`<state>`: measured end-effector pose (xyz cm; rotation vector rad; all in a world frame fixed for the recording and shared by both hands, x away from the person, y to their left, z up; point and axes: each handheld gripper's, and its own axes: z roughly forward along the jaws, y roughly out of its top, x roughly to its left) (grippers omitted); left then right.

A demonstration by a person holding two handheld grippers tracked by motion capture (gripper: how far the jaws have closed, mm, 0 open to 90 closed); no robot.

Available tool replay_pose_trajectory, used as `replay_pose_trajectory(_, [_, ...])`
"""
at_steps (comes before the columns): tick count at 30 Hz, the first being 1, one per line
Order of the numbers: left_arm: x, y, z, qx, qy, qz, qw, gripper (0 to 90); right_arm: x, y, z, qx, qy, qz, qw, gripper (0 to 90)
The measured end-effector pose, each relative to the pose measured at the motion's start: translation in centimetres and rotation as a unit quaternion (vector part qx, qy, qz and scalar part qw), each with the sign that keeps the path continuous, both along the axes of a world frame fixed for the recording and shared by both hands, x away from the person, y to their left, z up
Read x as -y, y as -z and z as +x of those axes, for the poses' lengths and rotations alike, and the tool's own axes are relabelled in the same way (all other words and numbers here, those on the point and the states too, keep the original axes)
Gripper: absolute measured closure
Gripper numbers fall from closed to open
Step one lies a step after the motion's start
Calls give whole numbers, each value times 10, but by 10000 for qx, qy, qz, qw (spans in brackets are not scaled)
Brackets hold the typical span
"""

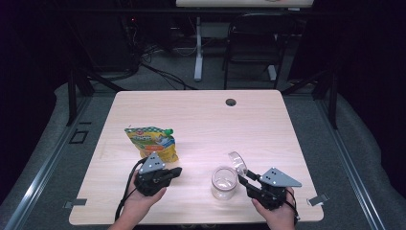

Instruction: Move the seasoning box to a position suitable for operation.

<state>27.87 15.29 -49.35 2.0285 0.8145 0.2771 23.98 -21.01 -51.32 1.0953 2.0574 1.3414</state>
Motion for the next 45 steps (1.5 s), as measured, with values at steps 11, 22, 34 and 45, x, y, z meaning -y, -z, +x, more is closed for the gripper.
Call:
replay_pose_trajectory(11, [-52,11,-4,-46,-560,-121,9983,891,2,5,8,-102,188,114,9997,676])
replay_pose_trajectory(22, [-55,16,-2,-90,-619,-100,9980,888,-4,9,17,-131,200,78,9997,709])
replay_pose_trajectory(34, [-61,19,-1,-138,-720,-120,9972,888,-5,10,18,-73,328,51,9994,735])
replay_pose_trajectory(45, [-64,22,0,-161,-800,-152,9966,888,-9,11,16,86,526,-40,9986,743])
